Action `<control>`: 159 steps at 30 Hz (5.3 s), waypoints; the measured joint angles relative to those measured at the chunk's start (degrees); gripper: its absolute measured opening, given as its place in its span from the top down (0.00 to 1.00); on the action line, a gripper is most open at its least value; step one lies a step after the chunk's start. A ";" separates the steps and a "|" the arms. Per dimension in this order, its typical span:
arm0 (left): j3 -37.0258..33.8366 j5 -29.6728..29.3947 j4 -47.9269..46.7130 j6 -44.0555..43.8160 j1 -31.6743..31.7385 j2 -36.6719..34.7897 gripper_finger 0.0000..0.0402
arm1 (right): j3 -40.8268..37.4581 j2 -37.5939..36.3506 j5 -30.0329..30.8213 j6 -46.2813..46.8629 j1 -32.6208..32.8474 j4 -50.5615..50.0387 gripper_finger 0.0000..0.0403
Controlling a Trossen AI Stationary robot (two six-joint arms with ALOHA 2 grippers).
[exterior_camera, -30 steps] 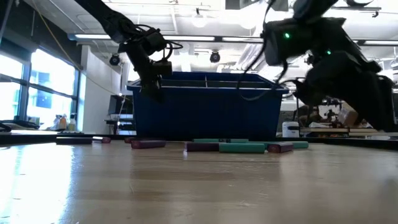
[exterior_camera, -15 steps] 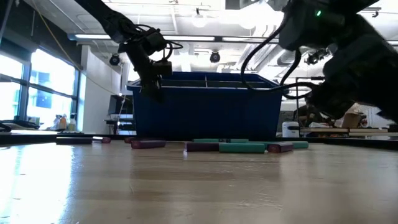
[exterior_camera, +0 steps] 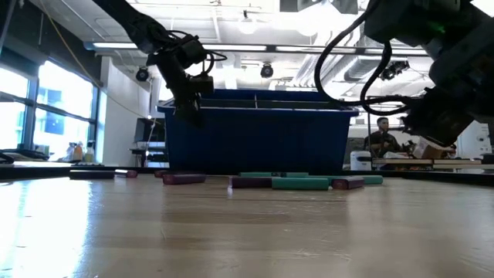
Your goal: Sort blocks
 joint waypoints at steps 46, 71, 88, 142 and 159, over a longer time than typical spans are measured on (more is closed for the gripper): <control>0.00 0.17 0.01 -0.04 -0.07 0.00 0.80 | 29.66 14.95 11.29 -37.15 5.17 -52.30 0.66; 0.00 0.11 0.02 0.00 -0.20 0.00 0.80 | 22.11 15.28 13.90 -54.18 7.53 -42.10 0.58; 0.00 0.24 0.02 0.02 -0.04 0.00 0.80 | 20.77 15.69 16.25 -58.48 10.05 -40.89 0.39; 0.00 1.10 0.28 0.01 0.02 0.00 0.80 | 12.28 15.43 10.69 -51.58 8.12 -29.45 0.79; 0.00 1.25 0.28 0.01 0.02 0.00 0.80 | 19.41 15.47 14.71 -48.99 8.00 -36.81 0.79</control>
